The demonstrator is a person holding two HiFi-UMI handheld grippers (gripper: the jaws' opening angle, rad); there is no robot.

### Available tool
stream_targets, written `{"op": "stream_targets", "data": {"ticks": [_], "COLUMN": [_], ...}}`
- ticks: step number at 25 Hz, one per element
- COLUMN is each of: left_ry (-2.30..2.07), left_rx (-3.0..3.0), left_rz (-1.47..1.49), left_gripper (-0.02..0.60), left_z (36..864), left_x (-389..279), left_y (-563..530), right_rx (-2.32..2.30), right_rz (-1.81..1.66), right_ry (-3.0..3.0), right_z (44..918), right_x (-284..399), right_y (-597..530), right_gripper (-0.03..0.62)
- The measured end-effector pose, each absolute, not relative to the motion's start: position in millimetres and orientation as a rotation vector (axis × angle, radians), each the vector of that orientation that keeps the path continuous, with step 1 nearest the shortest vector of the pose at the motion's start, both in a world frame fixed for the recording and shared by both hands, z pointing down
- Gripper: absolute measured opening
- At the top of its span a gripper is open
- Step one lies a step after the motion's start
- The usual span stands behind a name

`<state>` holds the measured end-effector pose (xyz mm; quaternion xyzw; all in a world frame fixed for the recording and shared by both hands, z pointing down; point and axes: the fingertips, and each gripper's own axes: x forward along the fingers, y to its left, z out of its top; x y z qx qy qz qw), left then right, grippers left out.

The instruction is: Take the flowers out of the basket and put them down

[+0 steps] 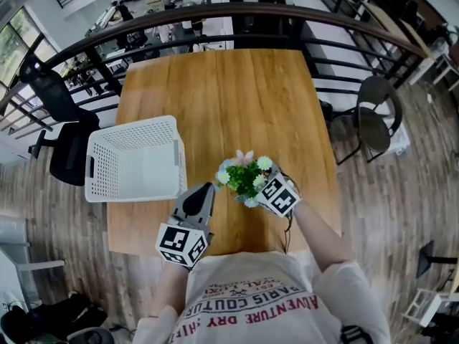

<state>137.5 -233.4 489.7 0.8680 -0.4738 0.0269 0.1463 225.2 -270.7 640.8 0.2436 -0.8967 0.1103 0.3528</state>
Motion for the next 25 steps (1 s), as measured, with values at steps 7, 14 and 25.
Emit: {"op": "stream_targets", "data": {"ticks": [7, 14, 25], "left_ry": [-1.393, -1.408, -1.399], "left_rx": [2.447, 2.404, 2.387], "left_rz": [0.126, 0.148, 0.153], "left_gripper": [0.023, 0.024, 0.024], "left_z": [507, 514, 523], "left_x": [133, 127, 128], "left_y": [-227, -220, -224], "right_rx": [0.667, 0.623, 0.757], "right_rz": [0.327, 0.34, 0.369], "right_ry": [-2.275, -2.177, -2.214], "right_z": [701, 727, 723], "right_x": [221, 219, 225], "right_y": [-284, -279, -292], "right_gripper": [0.482, 0.482, 0.482]}}
